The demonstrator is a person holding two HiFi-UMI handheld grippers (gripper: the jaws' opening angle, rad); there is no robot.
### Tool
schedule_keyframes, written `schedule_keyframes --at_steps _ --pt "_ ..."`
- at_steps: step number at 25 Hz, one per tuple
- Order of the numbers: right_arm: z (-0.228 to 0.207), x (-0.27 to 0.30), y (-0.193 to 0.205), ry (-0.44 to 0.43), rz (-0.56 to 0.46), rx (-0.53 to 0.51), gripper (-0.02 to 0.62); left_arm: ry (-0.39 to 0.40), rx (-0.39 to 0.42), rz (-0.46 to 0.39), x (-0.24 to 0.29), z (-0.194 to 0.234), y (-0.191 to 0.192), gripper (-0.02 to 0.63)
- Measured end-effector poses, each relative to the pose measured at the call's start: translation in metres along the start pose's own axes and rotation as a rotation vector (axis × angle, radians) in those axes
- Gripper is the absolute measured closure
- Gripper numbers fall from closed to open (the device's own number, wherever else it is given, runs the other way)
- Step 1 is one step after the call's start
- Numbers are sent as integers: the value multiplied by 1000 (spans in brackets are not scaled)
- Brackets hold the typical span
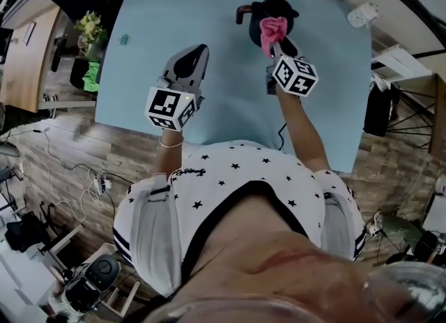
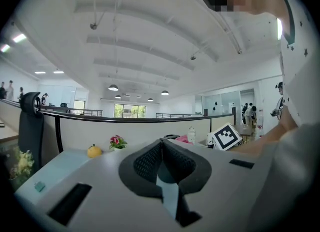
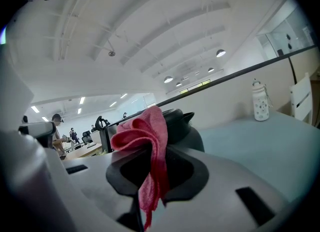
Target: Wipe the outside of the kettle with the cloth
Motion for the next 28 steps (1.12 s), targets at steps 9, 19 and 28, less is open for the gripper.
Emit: schedule_keyframes --at_steps 9,19,28 --pt "-30 -12 -7 5 -22 32 526 -2 19 14 8 -16 -4 577" --pt "-62 -11 -16 45 -41 37 526 -27 35 25 4 -23 -4 577" --pt "-86 -8 -20 89 -34 42 526 -47 33 24 -1 -26 -5 577"
Point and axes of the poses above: the fingertips, and each gripper's own axes: x forward along the fingers, z to its left, y out of its underside, the point moved 2 cm from there along -x, backward along the fingers, and after that the axes turned 10 degrees about z, right-handed, at the moved point
